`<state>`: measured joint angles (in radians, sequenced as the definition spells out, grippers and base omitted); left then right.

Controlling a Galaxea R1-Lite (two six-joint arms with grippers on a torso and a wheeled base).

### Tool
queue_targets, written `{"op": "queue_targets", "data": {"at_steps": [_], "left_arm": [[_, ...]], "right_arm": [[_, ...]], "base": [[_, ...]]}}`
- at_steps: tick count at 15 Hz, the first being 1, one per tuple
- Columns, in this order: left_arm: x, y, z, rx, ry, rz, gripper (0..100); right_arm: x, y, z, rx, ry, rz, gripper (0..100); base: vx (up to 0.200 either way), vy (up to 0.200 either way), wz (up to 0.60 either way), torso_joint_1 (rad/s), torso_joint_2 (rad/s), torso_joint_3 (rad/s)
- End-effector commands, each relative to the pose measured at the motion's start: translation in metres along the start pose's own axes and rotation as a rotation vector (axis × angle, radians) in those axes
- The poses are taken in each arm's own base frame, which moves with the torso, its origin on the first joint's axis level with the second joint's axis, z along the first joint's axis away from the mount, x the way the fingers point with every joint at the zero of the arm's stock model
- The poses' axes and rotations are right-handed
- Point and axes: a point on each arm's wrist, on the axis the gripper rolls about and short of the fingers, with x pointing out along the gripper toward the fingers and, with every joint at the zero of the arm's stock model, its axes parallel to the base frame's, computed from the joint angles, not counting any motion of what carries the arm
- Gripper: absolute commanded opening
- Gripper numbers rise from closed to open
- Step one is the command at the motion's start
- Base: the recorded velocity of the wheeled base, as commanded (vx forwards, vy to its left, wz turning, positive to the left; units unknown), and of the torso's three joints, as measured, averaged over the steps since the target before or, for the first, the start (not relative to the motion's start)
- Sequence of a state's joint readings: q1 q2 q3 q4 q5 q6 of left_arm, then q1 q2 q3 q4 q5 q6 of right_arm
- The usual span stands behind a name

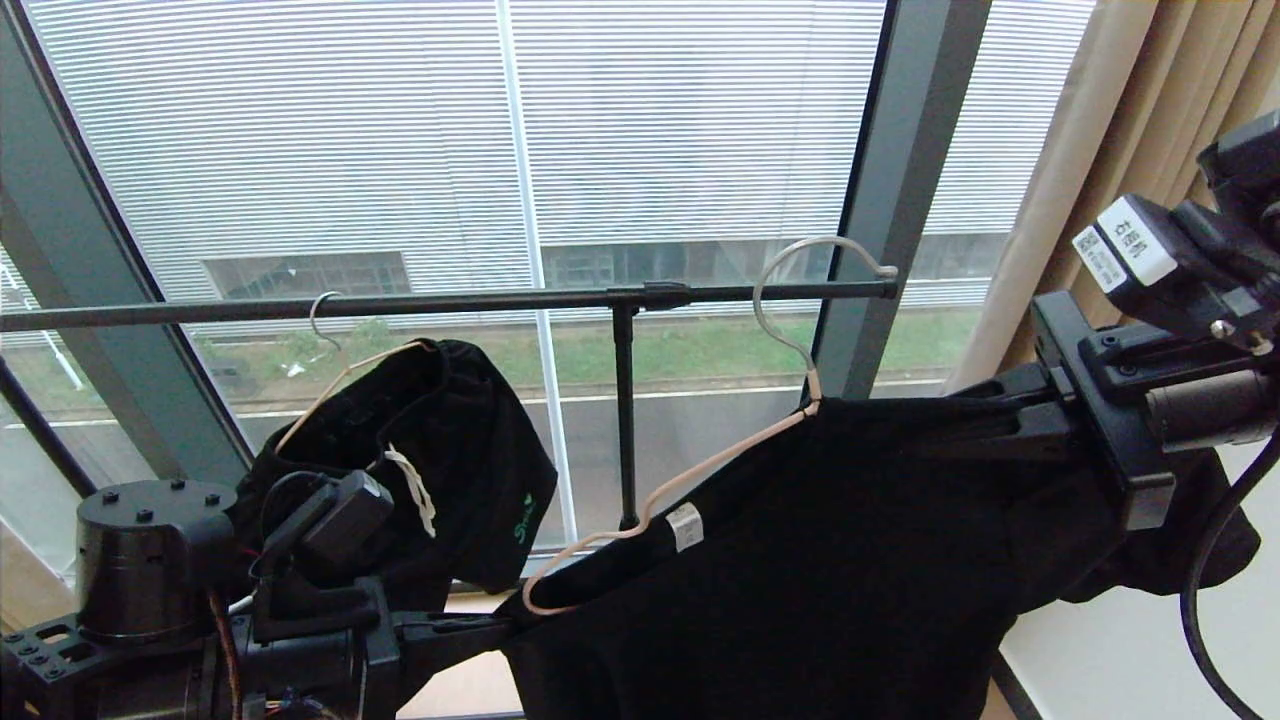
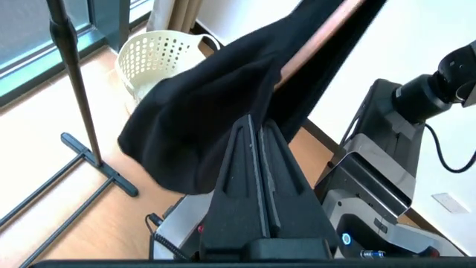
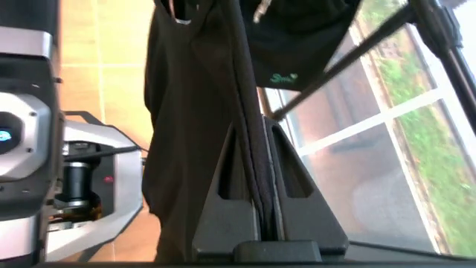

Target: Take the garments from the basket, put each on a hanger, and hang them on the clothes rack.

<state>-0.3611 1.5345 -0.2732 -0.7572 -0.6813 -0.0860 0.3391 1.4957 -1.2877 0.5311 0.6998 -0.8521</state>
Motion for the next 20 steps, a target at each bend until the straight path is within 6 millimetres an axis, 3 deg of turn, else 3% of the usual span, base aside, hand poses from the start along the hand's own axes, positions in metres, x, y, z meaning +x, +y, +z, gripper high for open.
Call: {"op": "queue_targets", "data": {"at_steps": [1,6,8,9,11,13,20], "left_arm": [[-0.002,-0.001,0.002,0.009,-0.012,0.001,0],[-0.009,-0.006,0.011,0.037,-0.059,0.005,0],[-0.006,-0.015,0.033,0.095,-0.107,0.002,0],[-0.006,-0.015,0.033,0.095,-0.107,0.002,0],[0.002,-0.018,0.070,0.129,-0.118,0.058,0],[0.001,-0.025,0.092,0.167,-0.087,0.108,0],[0.011,-0.066,0.114,0.212,0.016,0.167,0]], "right_arm": [[0.001,0.006,-0.009,0.007,0.021,-0.008,0],[0.010,0.013,-0.017,0.035,0.037,0.028,0],[0.018,0.020,-0.016,0.060,0.029,0.064,0],[0.018,0.020,-0.016,0.060,0.029,0.064,0],[0.017,0.025,-0.018,0.148,-0.005,0.029,0],[0.025,0.030,-0.033,0.180,-0.037,-0.004,0],[0.045,0.050,-0.074,0.244,-0.179,-0.101,0]], "base": [[0.000,0.000,0.00,0.000,0.00,0.000],[0.000,0.000,0.00,0.000,0.00,0.000],[0.000,0.000,0.00,0.000,0.00,0.000],[0.000,0.000,0.00,0.000,0.00,0.000],[0.000,0.000,0.00,0.000,0.00,0.000],[0.000,0.000,0.00,0.000,0.00,0.000],[0.000,0.000,0.00,0.000,0.00,0.000]]}}
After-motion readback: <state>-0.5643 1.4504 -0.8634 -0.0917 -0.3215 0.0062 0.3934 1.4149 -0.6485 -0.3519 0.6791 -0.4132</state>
